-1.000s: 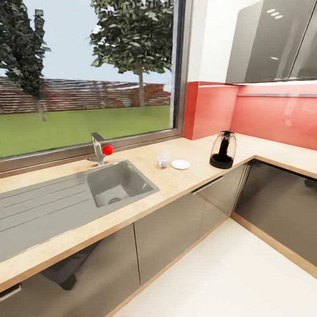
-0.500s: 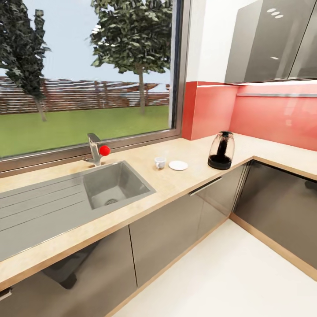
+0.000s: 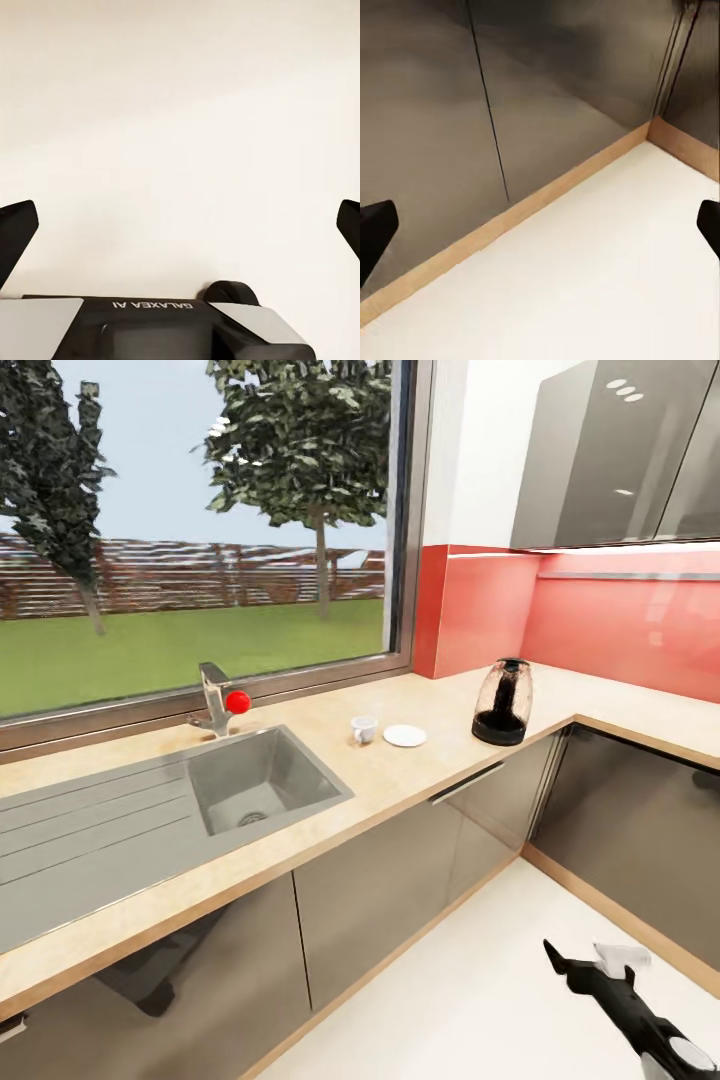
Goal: Set up a coffee station on the kitchen countertop: keep the coffee maker on the countertop, move the bottle of coffee from the kitchen shelf to the counter next to the coffee maker, place a paper coffee filter on top of the coffee maker, put the saucer next to the coffee maker with the coffee cup on the saucer, and place the electric kettle next to the coffee maker.
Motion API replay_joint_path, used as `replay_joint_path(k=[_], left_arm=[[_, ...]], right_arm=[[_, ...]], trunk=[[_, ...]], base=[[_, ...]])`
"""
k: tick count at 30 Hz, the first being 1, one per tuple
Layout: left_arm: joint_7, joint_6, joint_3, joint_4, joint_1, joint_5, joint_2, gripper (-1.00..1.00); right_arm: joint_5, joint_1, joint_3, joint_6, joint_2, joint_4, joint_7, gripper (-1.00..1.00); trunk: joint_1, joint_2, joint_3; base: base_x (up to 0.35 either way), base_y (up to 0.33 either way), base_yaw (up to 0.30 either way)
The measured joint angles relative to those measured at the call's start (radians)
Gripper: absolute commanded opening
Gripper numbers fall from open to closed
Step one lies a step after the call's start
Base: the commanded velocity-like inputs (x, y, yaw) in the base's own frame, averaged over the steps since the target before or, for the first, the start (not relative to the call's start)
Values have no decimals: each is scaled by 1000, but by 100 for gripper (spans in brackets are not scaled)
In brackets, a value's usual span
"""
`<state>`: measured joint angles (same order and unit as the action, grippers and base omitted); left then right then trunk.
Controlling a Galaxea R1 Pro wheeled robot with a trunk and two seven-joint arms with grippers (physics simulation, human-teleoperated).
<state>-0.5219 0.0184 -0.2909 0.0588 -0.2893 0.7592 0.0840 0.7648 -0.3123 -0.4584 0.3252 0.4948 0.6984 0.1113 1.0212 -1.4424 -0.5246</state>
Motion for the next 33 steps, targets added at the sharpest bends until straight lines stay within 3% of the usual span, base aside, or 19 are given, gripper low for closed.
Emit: replay_joint_path(k=[1, 7, 11, 13, 15, 18, 21, 33], left_arm=[[0, 0, 0, -1, 0, 0, -1, 100], [0, 0, 1, -12, 0, 0, -3, 100], [0, 0, 1, -20, 0, 0, -5, 100], [0, 0, 1, -23, 0, 0, -5, 100], [0, 0, 2, -24, 0, 0, -6, 100], [0, -1, 1, -27, 0, 0, -7, 100], [1, -2, 2, -27, 0, 0, -8, 100], [1, -2, 31, -27, 0, 0, -8, 100]], right_arm=[[-1, 0, 31, -43, 5, 94, -44, 100], [-13, 1, 100, -223, 12, 414, -179, 100], [-55, 0, 139, -318, 12, 593, -273, 100], [-98, -3, 155, -397, 10, 691, -334, 100], [-119, -13, 163, -437, 9, 731, -365, 100], [-151, -87, 175, -534, 8, 789, -410, 100], [-155, -102, 176, -578, 7, 798, -415, 100], [-157, -109, 174, -598, 2, 799, -416, 100]], trunk=[[0, 0, 0], [0, 0, 0], [0, 0, 0], [0, 0, 0], [0, 0, 0], [0, 0, 0], [0, 0, 0], [0, 0, 0]], base=[[0, 0, 0], [0, 0, 0], [0, 0, 0], [0, 0, 0], [0, 0, 0], [37, -114, 0], [104, -235, 0], [141, -287, 0]])
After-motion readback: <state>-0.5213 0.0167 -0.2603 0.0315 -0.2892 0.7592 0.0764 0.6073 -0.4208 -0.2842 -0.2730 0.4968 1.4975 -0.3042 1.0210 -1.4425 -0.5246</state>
